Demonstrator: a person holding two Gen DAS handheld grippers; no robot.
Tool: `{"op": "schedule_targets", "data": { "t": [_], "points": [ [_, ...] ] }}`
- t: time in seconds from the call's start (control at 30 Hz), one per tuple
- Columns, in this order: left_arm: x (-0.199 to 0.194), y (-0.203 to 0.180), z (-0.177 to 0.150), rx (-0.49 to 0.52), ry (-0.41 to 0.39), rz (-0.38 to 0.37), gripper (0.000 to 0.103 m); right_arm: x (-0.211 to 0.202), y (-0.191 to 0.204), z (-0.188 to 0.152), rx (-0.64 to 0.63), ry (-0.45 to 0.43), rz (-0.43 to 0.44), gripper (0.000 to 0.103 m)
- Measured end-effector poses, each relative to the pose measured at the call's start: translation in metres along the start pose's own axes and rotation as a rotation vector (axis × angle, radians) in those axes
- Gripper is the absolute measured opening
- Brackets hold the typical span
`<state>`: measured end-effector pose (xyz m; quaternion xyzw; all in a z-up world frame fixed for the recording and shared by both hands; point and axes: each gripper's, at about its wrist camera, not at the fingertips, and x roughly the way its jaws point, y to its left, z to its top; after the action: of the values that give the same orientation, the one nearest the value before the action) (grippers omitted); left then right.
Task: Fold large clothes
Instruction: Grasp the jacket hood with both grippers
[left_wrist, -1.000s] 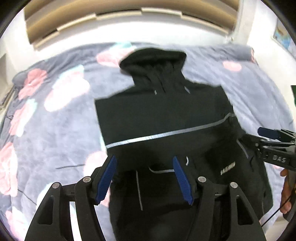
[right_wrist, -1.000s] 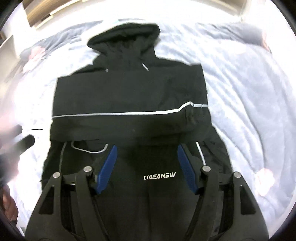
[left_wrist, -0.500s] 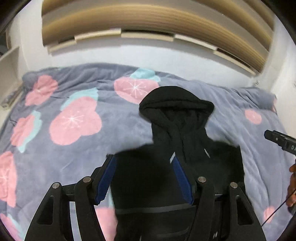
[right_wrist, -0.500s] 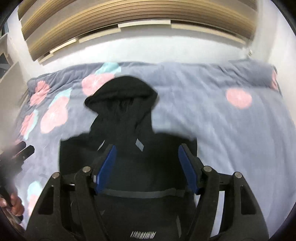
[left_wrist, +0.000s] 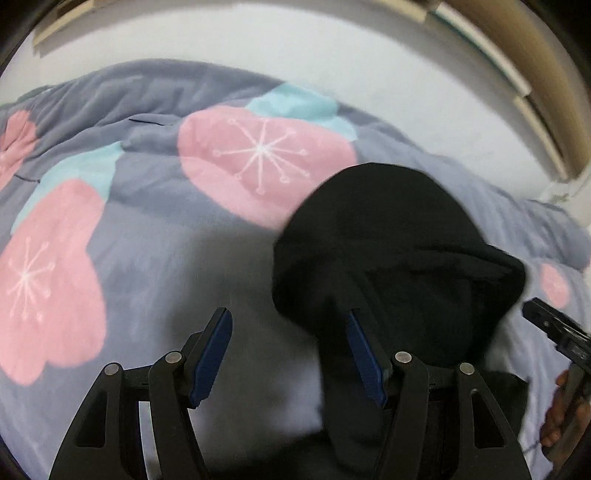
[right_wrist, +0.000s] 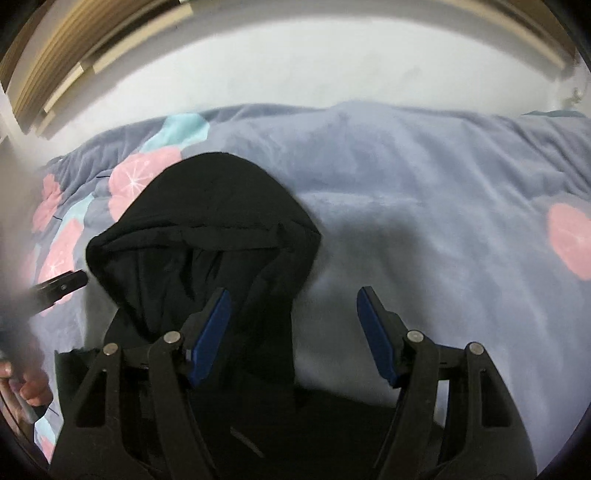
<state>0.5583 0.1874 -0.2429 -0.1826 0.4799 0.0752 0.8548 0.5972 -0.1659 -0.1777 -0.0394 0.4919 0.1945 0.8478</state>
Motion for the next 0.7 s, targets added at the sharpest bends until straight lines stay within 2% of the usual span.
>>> {"op": "schedule_targets", "data": {
  "t": [0.07,0.1,0.13,0.17,0.2,0.23,0.3,0.37,0.4,0.43,0.47,0.53,0.57,0.63,0.7],
  "points": [
    [0.020,0.002,0.008,-0.019,0.019,0.038,0.066,0.018,0.003,0.007,-0.004,0.010,-0.035,0.068],
    [0.027,0.003,0.010,-0.031,0.026,0.047,0.059,0.025,0.002,0.009,0.001,0.020,-0.051,0.067],
    [0.036,0.006,0.013,-0.049,0.028,0.065,0.046,0.033,0.000,0.012,0.012,0.039,-0.061,0.058],
    [0.039,0.008,0.014,-0.060,0.039,0.050,0.014,0.040,-0.001,0.014,0.022,0.056,-0.047,0.038],
    [0.038,0.011,0.014,-0.082,0.045,-0.001,0.010,0.045,-0.004,0.016,0.034,0.075,-0.020,0.003],
    [0.022,0.014,0.013,-0.095,-0.010,-0.030,0.009,0.042,-0.008,0.016,0.049,0.066,-0.020,0.002],
    [-0.014,0.014,0.008,-0.078,-0.099,-0.097,0.009,0.017,-0.018,0.012,0.077,-0.013,0.058,0.002],
    [-0.044,0.020,-0.001,-0.077,-0.155,-0.179,0.010,-0.008,-0.024,-0.001,0.069,-0.080,0.080,0.002],
    [-0.046,0.023,-0.005,-0.066,-0.147,-0.185,0.010,-0.010,-0.025,-0.007,0.062,-0.086,0.086,0.002],
    [-0.038,0.024,-0.007,-0.049,-0.113,-0.173,0.010,-0.005,-0.024,-0.014,0.045,-0.071,0.073,0.002],
    [-0.016,0.024,-0.009,-0.013,-0.027,-0.137,0.010,0.009,-0.023,-0.020,0.019,-0.028,0.043,0.002],
    [0.027,0.023,-0.017,0.022,0.100,-0.049,0.010,0.044,-0.019,-0.031,-0.008,0.084,0.029,0.003],
    [0.045,0.020,-0.024,0.058,0.147,-0.035,0.012,0.060,-0.016,-0.036,-0.028,0.137,0.026,0.004],
    [0.050,0.009,-0.029,0.127,0.133,0.020,0.014,0.068,-0.011,-0.040,-0.055,0.148,0.001,0.008],
    [0.036,-0.002,-0.031,0.192,0.096,0.060,0.017,0.058,-0.009,-0.037,-0.061,0.146,-0.010,0.012]
  ]
}}
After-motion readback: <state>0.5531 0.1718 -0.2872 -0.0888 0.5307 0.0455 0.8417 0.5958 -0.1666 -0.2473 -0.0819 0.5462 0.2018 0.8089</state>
